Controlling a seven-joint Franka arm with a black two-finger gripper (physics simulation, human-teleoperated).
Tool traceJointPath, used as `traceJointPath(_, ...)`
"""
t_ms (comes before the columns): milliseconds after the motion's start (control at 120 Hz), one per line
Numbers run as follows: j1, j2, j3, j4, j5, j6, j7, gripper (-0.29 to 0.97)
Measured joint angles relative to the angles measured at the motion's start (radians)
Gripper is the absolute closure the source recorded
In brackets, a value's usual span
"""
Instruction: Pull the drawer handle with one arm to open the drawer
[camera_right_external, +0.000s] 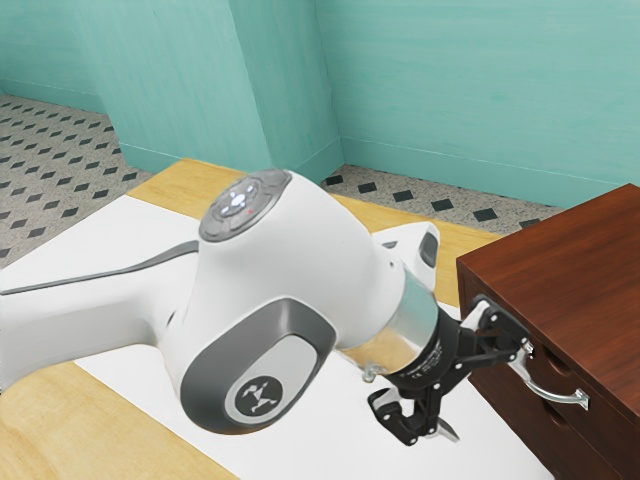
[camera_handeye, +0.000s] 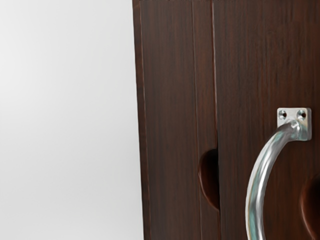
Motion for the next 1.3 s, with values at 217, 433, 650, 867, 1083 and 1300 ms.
traceJointPath(217,0.007,0.034,0.000,0.010,0.001,0.036,-0.008,0.03)
traceJointPath(433,0.008,0.069,0.000,0.025,0.002,0.060,-0.011,0.04)
traceJointPath(650,0.006,0.086,-0.001,0.029,0.002,0.075,-0.013,0.06)
traceJointPath(867,0.004,0.105,-0.003,0.029,0.001,0.083,-0.015,0.13)
traceJointPath(1083,0.001,0.106,-0.005,0.030,0.003,0.076,-0.016,0.48)
traceJointPath(1300,0.001,0.101,-0.004,0.030,0.002,0.065,-0.013,0.70)
